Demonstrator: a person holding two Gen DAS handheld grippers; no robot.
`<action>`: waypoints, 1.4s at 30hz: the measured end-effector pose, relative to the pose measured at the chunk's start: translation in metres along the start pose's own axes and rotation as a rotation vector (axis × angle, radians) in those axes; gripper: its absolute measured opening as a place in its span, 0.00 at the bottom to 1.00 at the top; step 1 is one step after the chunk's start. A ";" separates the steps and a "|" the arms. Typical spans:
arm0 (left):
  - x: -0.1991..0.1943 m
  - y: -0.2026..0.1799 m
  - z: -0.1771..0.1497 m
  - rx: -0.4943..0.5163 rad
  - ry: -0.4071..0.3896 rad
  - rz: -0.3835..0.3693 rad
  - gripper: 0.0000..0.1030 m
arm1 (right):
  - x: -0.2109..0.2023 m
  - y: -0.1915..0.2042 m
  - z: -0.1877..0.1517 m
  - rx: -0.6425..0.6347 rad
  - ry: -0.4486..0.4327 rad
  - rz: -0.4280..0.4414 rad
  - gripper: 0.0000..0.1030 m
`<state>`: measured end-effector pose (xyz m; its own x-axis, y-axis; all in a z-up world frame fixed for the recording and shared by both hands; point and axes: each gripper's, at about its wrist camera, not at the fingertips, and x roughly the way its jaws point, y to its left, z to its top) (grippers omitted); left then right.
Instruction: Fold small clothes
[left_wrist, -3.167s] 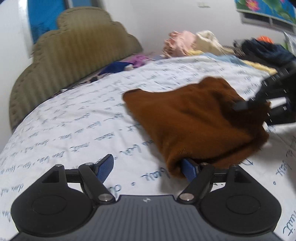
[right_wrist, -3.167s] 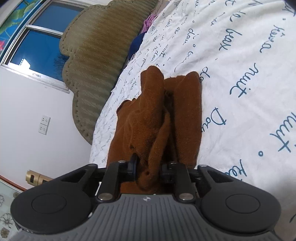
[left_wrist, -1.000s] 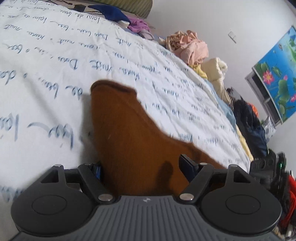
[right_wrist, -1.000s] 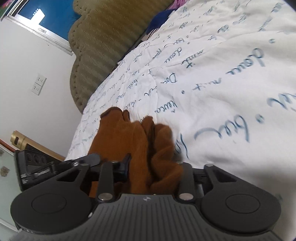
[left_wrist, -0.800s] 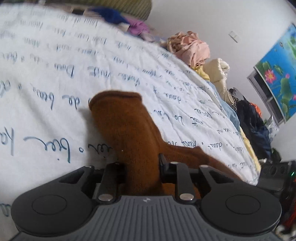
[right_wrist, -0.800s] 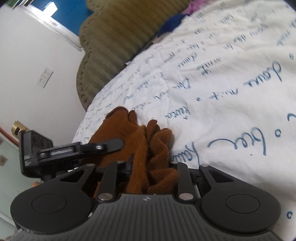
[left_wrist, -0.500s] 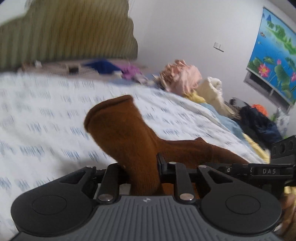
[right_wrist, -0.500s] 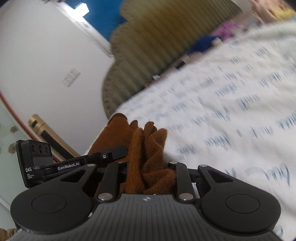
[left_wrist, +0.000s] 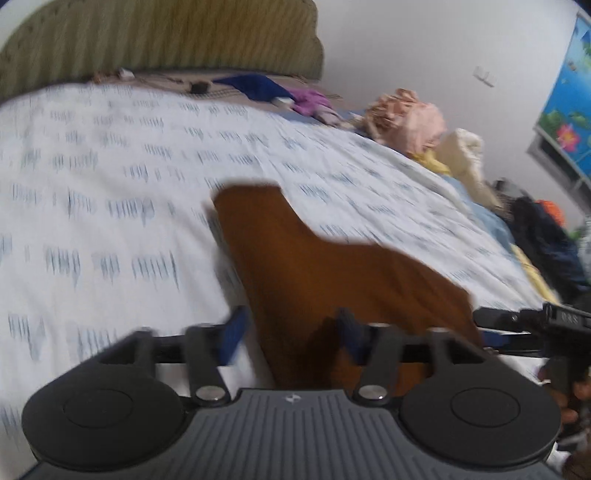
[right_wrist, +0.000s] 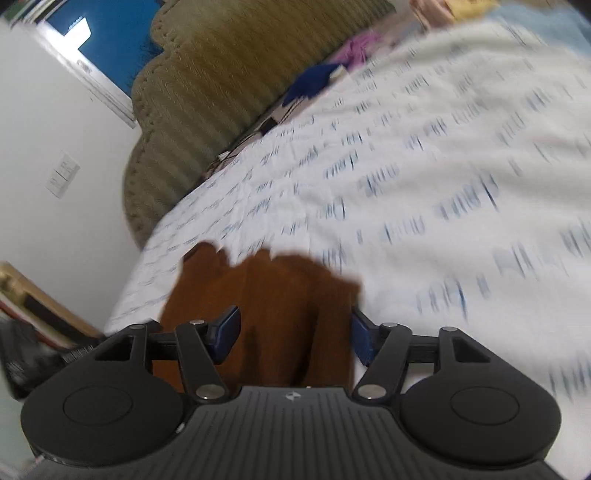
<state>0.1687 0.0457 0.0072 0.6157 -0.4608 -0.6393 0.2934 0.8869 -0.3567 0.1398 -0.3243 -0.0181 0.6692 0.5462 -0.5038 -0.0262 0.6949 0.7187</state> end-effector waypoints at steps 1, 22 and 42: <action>-0.007 -0.004 -0.012 -0.010 -0.002 -0.024 0.67 | -0.008 -0.004 -0.011 0.036 0.032 0.041 0.76; -0.053 -0.050 -0.078 0.124 0.003 0.147 0.15 | -0.035 0.038 -0.094 -0.084 0.055 -0.118 0.34; -0.070 -0.081 -0.125 0.086 0.022 0.339 0.51 | -0.049 0.094 -0.168 -0.383 -0.037 -0.408 0.90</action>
<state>0.0106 0.0026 -0.0041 0.6727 -0.1389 -0.7267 0.1357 0.9887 -0.0634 -0.0202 -0.2066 -0.0063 0.7068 0.1855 -0.6827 -0.0229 0.9705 0.2399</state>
